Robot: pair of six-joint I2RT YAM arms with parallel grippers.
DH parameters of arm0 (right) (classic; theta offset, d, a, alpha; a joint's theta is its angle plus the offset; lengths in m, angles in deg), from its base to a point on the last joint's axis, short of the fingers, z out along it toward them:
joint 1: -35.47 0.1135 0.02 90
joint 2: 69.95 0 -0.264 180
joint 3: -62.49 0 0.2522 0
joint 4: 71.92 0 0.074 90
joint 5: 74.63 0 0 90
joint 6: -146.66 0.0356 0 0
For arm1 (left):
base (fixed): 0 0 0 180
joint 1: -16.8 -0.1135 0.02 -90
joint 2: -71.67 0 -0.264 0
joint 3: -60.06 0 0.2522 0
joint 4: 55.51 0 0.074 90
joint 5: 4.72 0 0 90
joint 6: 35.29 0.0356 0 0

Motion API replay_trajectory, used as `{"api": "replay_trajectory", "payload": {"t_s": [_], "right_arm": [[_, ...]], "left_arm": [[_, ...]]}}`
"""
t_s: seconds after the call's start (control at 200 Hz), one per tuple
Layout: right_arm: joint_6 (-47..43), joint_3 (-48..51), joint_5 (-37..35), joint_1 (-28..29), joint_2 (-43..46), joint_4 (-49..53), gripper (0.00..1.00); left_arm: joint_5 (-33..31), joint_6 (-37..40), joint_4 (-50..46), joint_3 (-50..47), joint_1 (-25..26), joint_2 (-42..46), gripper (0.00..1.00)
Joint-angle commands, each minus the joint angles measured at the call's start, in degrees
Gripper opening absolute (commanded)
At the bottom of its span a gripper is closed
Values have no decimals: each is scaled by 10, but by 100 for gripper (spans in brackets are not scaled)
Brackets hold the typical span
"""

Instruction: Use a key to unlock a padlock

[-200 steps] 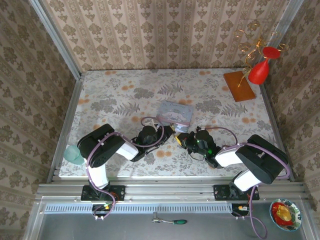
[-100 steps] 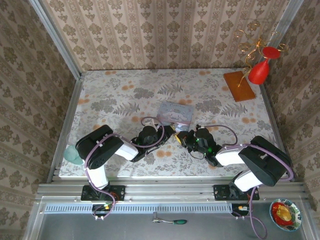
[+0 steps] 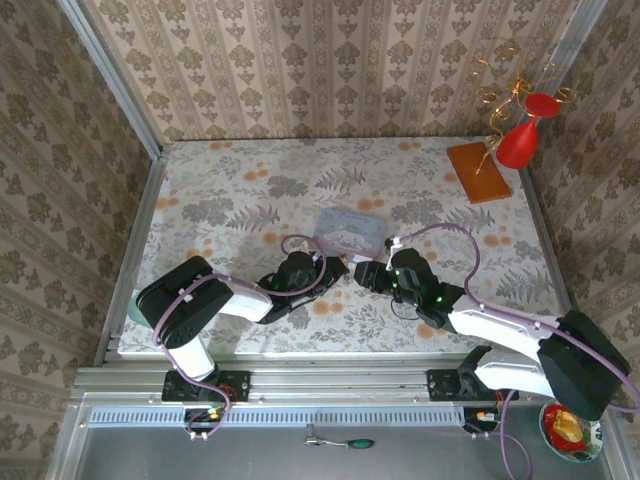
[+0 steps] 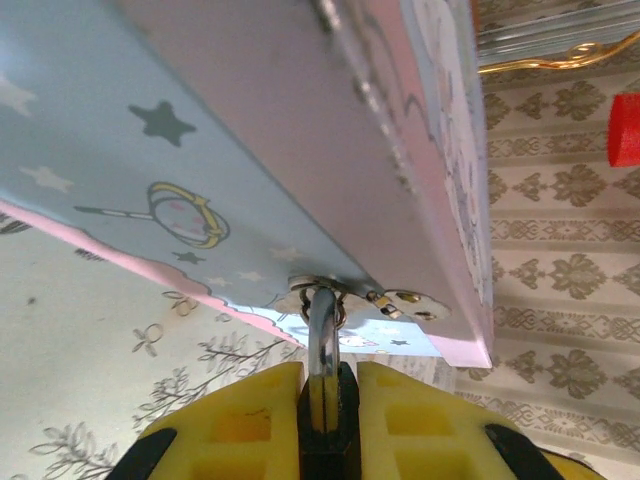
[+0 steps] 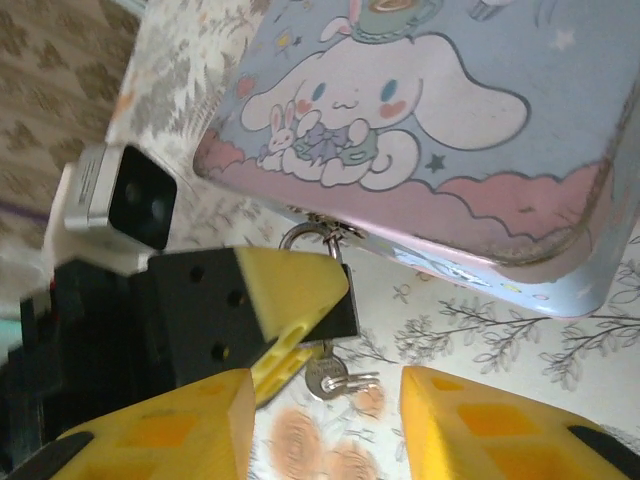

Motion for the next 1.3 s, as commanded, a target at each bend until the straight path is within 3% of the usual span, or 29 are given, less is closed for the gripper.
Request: {"api": "replay_trajectory", "payload": {"t_s": [0.0, 0.255, 0.525, 0.92, 1.135, 1.295], "right_arm": [[-198, 7, -94, 48, 21, 41, 42], [-398, 26, -66, 71, -3, -43, 43], [-426, -11, -82, 100, -106, -81, 44], [-394, -38, -180, 109, -188, -115, 39], [-318, -56, -226, 113, -206, -119, 23], [-199, -54, -202, 115, -202, -137, 13]], "left_arm": [[-1, 15, 2, 17, -2, 16, 0], [2, 15, -10, 12, 9, 28, 0], [7, 14, -8, 15, 12, 25, 0], [11, 13, -13, 16, 17, 27, 0], [12, 19, -33, 25, 23, 31, 0], [10, 22, -38, 29, 24, 29, 0]]}}
